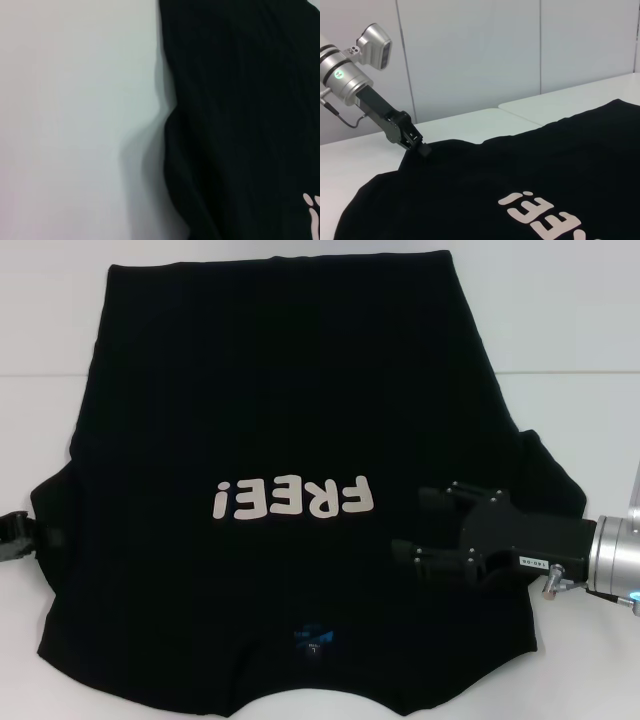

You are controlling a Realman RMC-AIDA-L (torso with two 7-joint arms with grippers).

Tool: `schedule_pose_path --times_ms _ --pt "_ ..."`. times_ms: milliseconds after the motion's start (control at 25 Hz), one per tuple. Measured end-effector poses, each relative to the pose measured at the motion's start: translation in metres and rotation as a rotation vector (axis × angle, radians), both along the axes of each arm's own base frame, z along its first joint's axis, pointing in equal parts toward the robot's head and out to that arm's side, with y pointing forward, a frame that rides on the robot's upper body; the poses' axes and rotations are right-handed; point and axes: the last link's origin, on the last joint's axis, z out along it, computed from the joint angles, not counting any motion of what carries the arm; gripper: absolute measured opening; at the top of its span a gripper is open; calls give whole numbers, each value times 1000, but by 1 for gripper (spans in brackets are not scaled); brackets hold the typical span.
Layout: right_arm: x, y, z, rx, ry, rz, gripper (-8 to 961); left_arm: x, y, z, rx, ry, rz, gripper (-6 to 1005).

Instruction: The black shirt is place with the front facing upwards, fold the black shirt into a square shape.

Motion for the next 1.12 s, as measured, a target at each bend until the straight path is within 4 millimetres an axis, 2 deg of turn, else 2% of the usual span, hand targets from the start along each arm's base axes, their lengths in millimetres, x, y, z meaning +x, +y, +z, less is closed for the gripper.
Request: schedule_pose_path --times_ms 400,480,880,1120 --pt "0 0 -1 0 0 -2 884 -2 2 2 11 10 22 102" --pt "0 0 -1 2 0 -3 883 -3 2 4 20 10 24 3" --pt "1 1 2 9 -4 -4 883 -16 -5 39 102 22 65 3" --pt "2 1 2 10 -3 -5 883 -17 -8 43 112 3 71 4"
